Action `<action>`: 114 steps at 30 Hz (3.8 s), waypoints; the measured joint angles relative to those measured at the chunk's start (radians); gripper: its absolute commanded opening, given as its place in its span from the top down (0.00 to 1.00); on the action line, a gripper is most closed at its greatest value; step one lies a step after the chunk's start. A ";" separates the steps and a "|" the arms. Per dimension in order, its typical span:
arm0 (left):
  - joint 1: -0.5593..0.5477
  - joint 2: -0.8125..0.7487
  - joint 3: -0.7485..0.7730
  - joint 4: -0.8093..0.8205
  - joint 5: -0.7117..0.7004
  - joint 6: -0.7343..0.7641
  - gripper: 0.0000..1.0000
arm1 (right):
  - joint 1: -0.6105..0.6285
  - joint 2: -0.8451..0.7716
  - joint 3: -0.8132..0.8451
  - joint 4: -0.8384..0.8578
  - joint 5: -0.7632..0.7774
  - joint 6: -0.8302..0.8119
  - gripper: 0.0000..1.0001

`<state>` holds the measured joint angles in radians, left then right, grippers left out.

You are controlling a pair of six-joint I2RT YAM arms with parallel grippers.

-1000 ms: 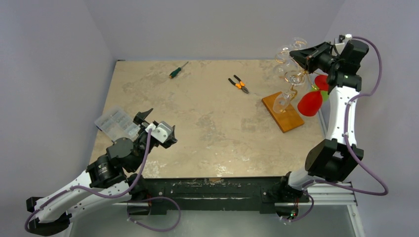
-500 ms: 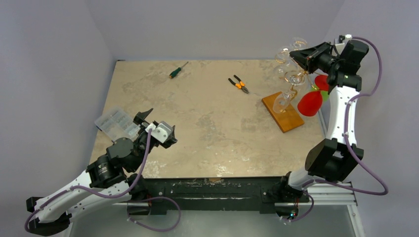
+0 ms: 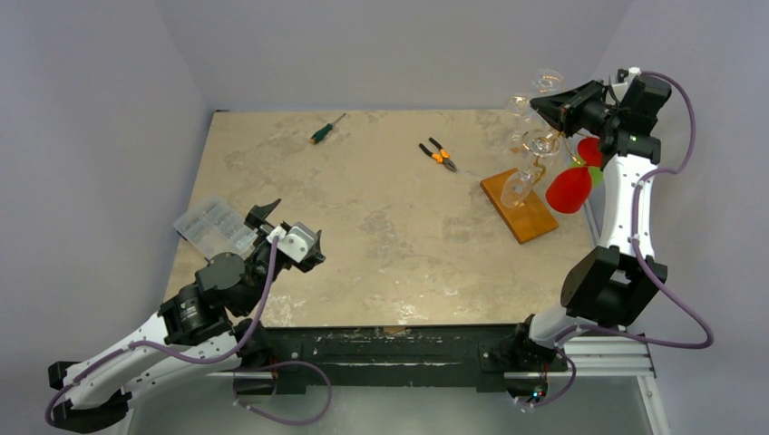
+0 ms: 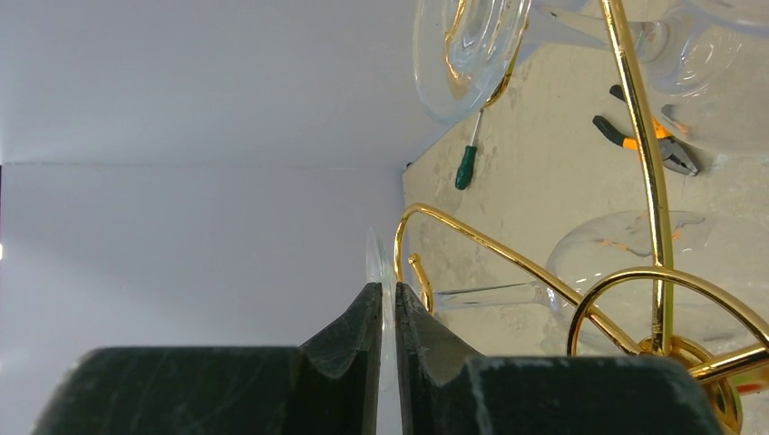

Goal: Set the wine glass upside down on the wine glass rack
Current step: Turn the wine glass upside down at the wine rack, then reset both arms

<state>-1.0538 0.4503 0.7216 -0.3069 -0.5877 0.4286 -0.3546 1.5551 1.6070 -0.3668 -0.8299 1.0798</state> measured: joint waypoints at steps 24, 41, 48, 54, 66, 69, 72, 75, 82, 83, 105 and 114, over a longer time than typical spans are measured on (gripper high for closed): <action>0.000 0.001 0.000 0.000 0.000 0.000 0.00 | 0.000 0.001 0.001 -0.011 -0.002 -0.019 0.63; 0.000 -0.034 0.000 0.003 0.000 0.000 0.00 | -0.034 -0.024 0.079 -0.032 0.002 -0.097 0.48; 0.000 -0.039 0.000 0.003 -0.001 0.000 0.00 | -0.047 -0.074 0.109 -0.038 -0.001 -0.142 0.48; 0.000 -0.047 -0.016 0.005 -0.001 0.000 0.00 | -0.094 -0.098 0.114 -0.036 -0.031 -0.165 0.45; 0.067 -0.077 -0.032 0.006 0.025 -0.057 0.00 | -0.223 -0.150 0.113 0.129 -0.247 -0.146 0.42; 0.084 -0.078 -0.032 0.006 0.035 -0.074 0.00 | -0.235 -0.174 0.100 0.187 -0.295 -0.122 0.42; 0.093 -0.079 -0.032 0.006 0.039 -0.079 0.00 | -0.235 -0.195 0.097 0.232 -0.336 -0.107 0.40; 0.098 -0.079 -0.032 0.006 0.042 -0.081 0.00 | -0.235 -0.213 0.097 0.264 -0.366 -0.100 0.39; 0.105 -0.079 -0.032 0.006 0.050 -0.094 0.00 | -0.232 -0.244 0.111 0.297 -0.394 -0.092 0.37; 0.105 -0.079 -0.032 0.006 0.052 -0.096 0.00 | -0.224 -0.251 0.111 0.302 -0.395 -0.089 0.36; 0.325 0.009 -0.005 -0.028 0.223 -0.239 0.00 | 0.233 -0.435 0.109 0.087 -0.417 -0.444 0.32; 0.389 0.053 -0.003 -0.058 0.252 -0.281 0.00 | 0.525 -0.438 0.068 -0.257 -0.233 -0.880 0.31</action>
<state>-0.6643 0.5030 0.7185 -0.3645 -0.3355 0.1478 0.1703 1.1168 1.6749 -0.6235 -1.0630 0.2001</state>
